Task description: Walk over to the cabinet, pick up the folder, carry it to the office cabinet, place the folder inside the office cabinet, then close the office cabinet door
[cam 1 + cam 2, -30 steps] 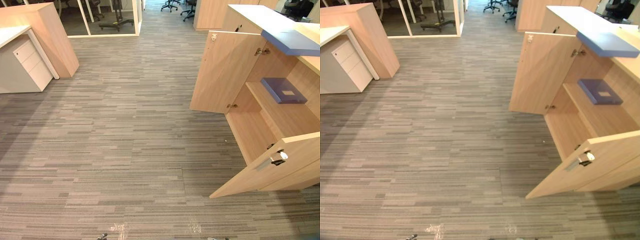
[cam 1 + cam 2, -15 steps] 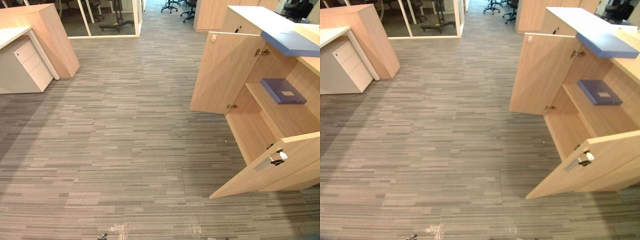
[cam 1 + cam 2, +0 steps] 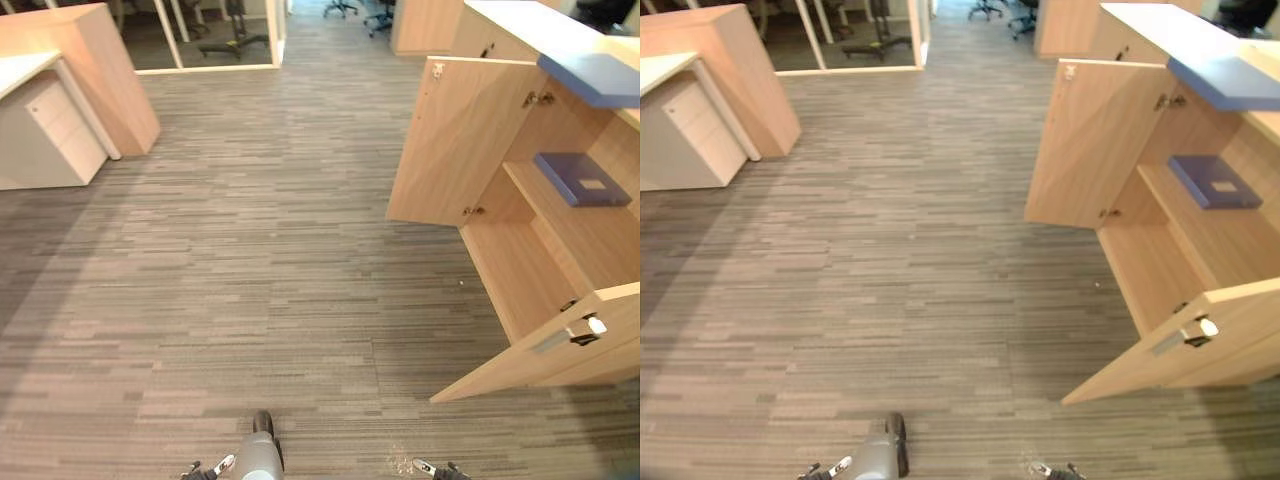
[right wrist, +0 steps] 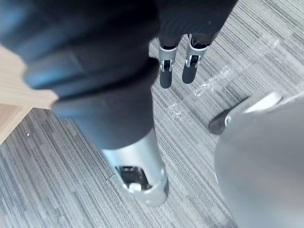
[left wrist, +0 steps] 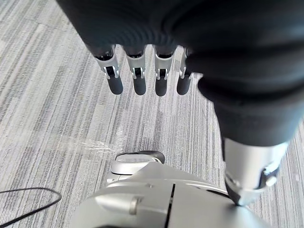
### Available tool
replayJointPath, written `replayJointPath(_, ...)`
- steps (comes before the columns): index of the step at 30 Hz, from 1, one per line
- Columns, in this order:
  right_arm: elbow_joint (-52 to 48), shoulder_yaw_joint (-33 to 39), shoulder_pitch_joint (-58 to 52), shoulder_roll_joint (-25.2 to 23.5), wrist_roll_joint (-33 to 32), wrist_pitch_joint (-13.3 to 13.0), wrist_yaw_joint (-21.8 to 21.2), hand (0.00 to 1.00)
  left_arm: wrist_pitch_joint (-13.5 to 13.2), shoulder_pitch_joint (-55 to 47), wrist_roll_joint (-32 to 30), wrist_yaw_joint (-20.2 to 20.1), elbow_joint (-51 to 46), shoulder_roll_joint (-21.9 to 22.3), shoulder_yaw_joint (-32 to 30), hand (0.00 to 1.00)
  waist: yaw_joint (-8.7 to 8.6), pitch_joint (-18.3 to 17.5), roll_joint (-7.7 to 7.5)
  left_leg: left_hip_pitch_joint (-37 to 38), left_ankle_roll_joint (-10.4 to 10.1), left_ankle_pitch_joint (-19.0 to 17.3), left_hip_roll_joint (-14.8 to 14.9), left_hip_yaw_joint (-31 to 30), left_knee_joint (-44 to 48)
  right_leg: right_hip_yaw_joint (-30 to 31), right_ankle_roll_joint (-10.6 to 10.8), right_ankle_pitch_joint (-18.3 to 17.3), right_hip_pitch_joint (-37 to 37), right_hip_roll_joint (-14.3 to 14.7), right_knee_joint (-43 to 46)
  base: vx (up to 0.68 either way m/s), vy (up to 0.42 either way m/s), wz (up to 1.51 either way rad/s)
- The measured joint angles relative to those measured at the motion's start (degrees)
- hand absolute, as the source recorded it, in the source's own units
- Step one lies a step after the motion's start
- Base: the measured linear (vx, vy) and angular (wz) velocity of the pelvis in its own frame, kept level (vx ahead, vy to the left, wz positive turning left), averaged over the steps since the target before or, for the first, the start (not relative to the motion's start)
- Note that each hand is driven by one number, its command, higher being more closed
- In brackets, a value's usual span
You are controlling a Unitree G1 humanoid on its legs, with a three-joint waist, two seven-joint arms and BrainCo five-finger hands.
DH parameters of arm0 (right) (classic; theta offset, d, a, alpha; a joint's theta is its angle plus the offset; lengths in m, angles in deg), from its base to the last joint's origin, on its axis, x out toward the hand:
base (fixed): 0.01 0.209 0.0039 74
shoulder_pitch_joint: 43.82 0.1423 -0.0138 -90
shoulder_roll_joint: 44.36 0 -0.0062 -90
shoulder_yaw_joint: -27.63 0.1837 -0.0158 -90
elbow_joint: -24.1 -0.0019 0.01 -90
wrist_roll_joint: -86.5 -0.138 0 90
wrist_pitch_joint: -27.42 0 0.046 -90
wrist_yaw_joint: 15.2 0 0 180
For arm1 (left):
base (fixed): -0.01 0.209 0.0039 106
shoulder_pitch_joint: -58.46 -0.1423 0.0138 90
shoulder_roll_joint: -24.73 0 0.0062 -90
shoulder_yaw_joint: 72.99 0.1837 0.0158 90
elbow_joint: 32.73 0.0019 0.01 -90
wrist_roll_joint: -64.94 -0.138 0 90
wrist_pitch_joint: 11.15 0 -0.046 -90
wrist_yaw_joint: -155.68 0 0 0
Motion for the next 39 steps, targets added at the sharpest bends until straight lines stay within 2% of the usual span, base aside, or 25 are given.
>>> replayJointPath(2,1.6,1.2,-0.4,-0.8,0.8,0.1,-0.1,0.0,-0.1,-0.9,1.7,-0.6,0.0,-1.5,1.5,0.0,0.1,-2.6,-1.66,-0.1,0.8,2.4,-5.0,0.0,3.6,1.4,0.4,-2.1,0.3,-5.2,2.0,0.5,0.424,-0.59)
replayJointPath(3,2.2,2.4,0.1,-1.9,0.7,0.0,-0.3,0.0,-0.1,-0.8,3.8,-0.6,0.6,-1.9,2.1,0.0,0.01,-3.4,-2.39,1.7,3.4,2.0,-7.9,0.8,4.6,1.6,1.0,-1.7,-3.3,-7.8,11.9,0.47,0.379,-0.7)
replayJointPath(4,2.2,3.1,0.4,-2.2,0.7,-0.1,-0.3,0.0,-0.2,-0.7,4.6,-0.6,0.8,-2.4,2.8,0.0,-0.04,-3.1,-2.94,3.6,4.6,1.4,-9.2,1.7,4.0,1.6,1.3,-1.2,-4.9,-9.2,17.4,0.48,0.382,-0.43)
replayJointPath(5,2.2,3.8,1.0,-2.2,0.7,0.0,-0.5,0.0,-0.1,-0.5,5.1,-0.8,1.3,-3.3,4.4,0.0,-0.52,-2.8,-3.49,6.7,5.5,0.9,-11.3,2.4,2.8,1.3,0.8,0.9,-7.7,-11.2,26.7,0.47,0.396,-0.02)
replayJointPath(6,2.2,4.1,1.1,-1.9,0.7,0.0,-0.5,0.0,-0.1,0.1,5.2,-1.0,1.2,-4.1,6.8,0.0,-1.49,-2.6,-3.59,10.3,6.8,-0.1,-13.1,2.6,1.6,0.7,-0.2,6.3,-11.5,-13.2,37.4,0.48,0.366,0.09)
replayJointPath(8,2.0,3.7,1.9,-1.7,0.7,0.0,-0.5,0.0,-0.2,1.0,4.9,-1.3,1.2,-4.5,8.6,0.0,-2.01,-2.4,-3.11,15.0,7.9,-1.3,-14.1,2.2,-0.4,-2.0,-0.2,7.0,-16.6,-14.1,49.3,0.48,0.257,0.13)
replayJointPath(10,1.6,2.7,2.8,-1.9,0.9,-0.1,-0.5,0.0,-0.2,2.6,4.9,-1.7,1.1,-4.4,8.6,0.0,-2.05,-2.3,-2.97,19.0,7.9,-1.3,-14.0,1.1,-3.8,-7.1,-0.1,5.7,-20.9,-13.8,53.1,0.48,0.113,0.15)
replayJointPath(13,-0.1,2.7,3.1,-2.0,1.0,-0.4,-0.5,0.0,-0.6,4.0,5.4,-2.2,1.1,-3.2,8.5,0.0,-2.57,-0.8,-1.34,25.2,7.9,-1.4,-11.5,0.2,-7.5,-14.0,0.7,0.7,-22.1,-11.0,39.5,0.35,-0.02,0.16)
replayJointPath(15,-2.0,2.0,2.7,-2.0,0.9,-0.4,-0.5,0.0,-0.7,4.7,7.0,-2.3,1.1,-1.5,8.2,0.0,-2.89,-0.6,-0.72,27.4,6.5,-2.7,-9.7,0.3,-8.9,-16.6,1.2,1.4,-22.6,-10.2,24.4,0.39,-0.15,0.23)
replayJointPath(16,-2.3,1.2,2.5,-2.1,0.8,-0.4,-0.5,0.0,-0.8,4.8,7.3,-2.3,1.1,-0.4,7.7,0.0,-2.77,-0.5,-0.89,28.2,5.4,-3.7,-9.3,0.7,-9.5,-17.1,1.4,3.0,-22.8,-10.3,18.5,0.31,-0.223,0.12)
replayJointPath(17,-2.3,0.3,2.3,-2.0,0.7,-0.4,-0.5,0.0,-1.0,4.9,7.4,-2.5,0.9,0.9,5.5,0.0,-2.67,-0.5,-1.21,29.6,4.0,-4.7,-9.2,0.8,-9.9,-17.1,0.8,11.1,-22.3,-10.3,15.4,0.25,-0.217,-0.07)
replayJointPath(19,-2.4,-0.1,2.7,-0.6,0.7,-0.4,-0.5,0.0,-1.1,4.9,7.2,-2.6,1.1,3.3,2.9,0.0,-2.57,-0.5,1.03,30.8,3.4,-5.3,-6.8,2.6,-9.6,-17.7,-0.3,8.7,-22.5,-8.0,17.3,0.33,-0.264,-0.3)
replayJointPath(21,-2.5,0.2,2.9,-0.5,0.3,-0.7,-0.5,0.0,-1.1,5.2,6.4,-2.7,1.2,4.4,1.0,0.0,-3.46,0.2,1.42,32.9,3.3,-5.3,-5.9,4.5,-8.9,-18.0,-1.1,3.0,-22.4,-7.5,22.5,0.37,-0.277,-0.11)
replayJointPath(22,-2.4,0.3,2.9,-0.6,0.3,-0.7,-0.5,0.0,-1.1,5.2,6.3,-2.7,1.2,4.5,0.9,0.0,-3.44,0.2,1.41,33.1,3.2,-5.4,-5.6,4.7,-8.5,-18.1,-1.2,2.4,-22.1,-7.3,22.9,0.35,-0.257,0.09)
replayJointPath(23,-2.3,1.1,2.5,-0.8,0.3,-0.6,-0.5,0.0,-1.1,5.2,6.1,-2.8,1.1,4.8,0.5,0.0,-3.54,0.2,1.8,32.7,1.3,-6.6,-3.2,4.5,-3.5,-19.3,-1.2,-0.1,-19.9,-5.8,22.8,0.28,-0.208,0.14)
replayJointPath(25,-2.2,2.4,1.7,-1.0,0.0,-0.6,-0.5,0.0,-1.1,5.2,5.7,-3.1,0.8,5.0,-1.9,0.0,-3.61,0.3,2.05,28.9,-0.8,-7.9,0.1,3.4,8.5,-20.4,-1.7,-1.3,-16.1,-3.9,20.7,0.35,-0.26,0.2)
replayJointPath(26,-2.4,3.0,1.1,-1.2,-0.6,-0.6,-0.5,0.0,-1.1,4.7,5.6,-3.2,0.1,5.5,-4.8,0.0,-3.54,0.2,2.43,23.0,-0.8,-6.5,3.1,0.7,22.7,-21.1,-2.3,-1.7,-13.0,-1.8,18.4,0.41,-0.285,-0.02)
replayJointPath(27,-2.5,3.0,0.7,-1.1,-1.5,-0.6,-0.5,0.0,-1.1,3.7,6.9,-3.2,-1.7,6.6,-8.1,0.0,-3.22,0.2,3.18,16.5,-1.5,-1.4,5.8,-2.8,36.7,-21.0,-3.3,-1.9,-10.0,0.9,16.1,0.34,-0.207,-0.18)
replayJointPath(28,-2.5,3.1,0.5,-1.0,-1.7,-0.6,-0.5,0.0,-1.2,3.3,7.2,-3.2,-2.5,6.8,-9.1,0.0,-2.95,0.2,3.42,13.6,-2.0,-1.1,6.6,-4.2,43.2,-20.8,-3.9,-2.0,-8.8,1.8,15.4,0.32,-0.116,-0.39)
replayJointPath(30,-2.4,2.9,0.2,-1.0,-2.0,-0.7,-0.2,0.0,-1.2,2.5,8.5,-3.0,-3.7,6.8,-10.9,0.0,-2.58,0.2,3.32,5.7,-0.5,-3.0,6.9,-4.4,55.7,-18.6,-5.6,-2.9,-3.3,4.0,11.1,0.35,-0.033,-0.47)
replayJointPath(33,-2.3,2.9,-0.1,-1.0,-2.0,-0.4,0.2,0.0,-1.4,2.5,11.1,-2.1,-4.8,7.7,-12.3,0.0,-1.21,0.3,2.95,0.5,0.3,-6.9,3.9,-3.0,50.9,-15.2,-5.4,-2.8,0.8,3.8,6.9,0.39,0.033,-0.67)
replayJointPath(35,-2.3,2.1,0.3,-1.5,-1.8,-0.3,0.5,0.0,-1.5,2.7,12.1,-1.1,-5.7,7.4,-12.5,0.0,-0.37,0.8,1.64,-2.2,0.5,-9.9,1.2,-3.3,34.0,-11.2,-3.5,-2.1,4.3,1.8,4.0,0.45,0.141,-0.97)
replayJointPath(36,-2.1,2.3,0.5,-1.9,-1.8,-0.3,0.5,0.0,-1.6,2.7,12.1,-0.9,-5.8,7.3,-12.7,0.0,-0.27,1.0,1.19,-2.1,0.5,-9.7,0.6,-3.7,28.3,-10.1,-3.2,-2.1,5.3,1.1,3.5,0.57,0.283,-1.12)
replayJointPath(38,-2.0,2.3,1.2,-2.5,-1.8,-0.4,0.8,0.0,-1.7,3.5,12.0,0.0,-5.5,7.0,-13.1,0.0,0.44,1.2,0.25,-1.9,0.2,-5.9,-0.8,-9.1,9.3,-5.4,-0.2,-3.1,7.2,-2.1,2.4,0.57,0.383,-1.2)
replayJointPath(39,-2.0,2.3,1.1,-2.5,-1.8,-0.5,0.9,0.0,-1.7,3.6,12.0,0.3,-5.5,7.1,-13.1,0.0,0.56,1.2,0.27,-2.0,-0.5,-4.6,-0.5,-10.4,7.0,-4.1,0.7,-3.7,7.6,-2.6,2.5,0.55,0.456,-1.27)
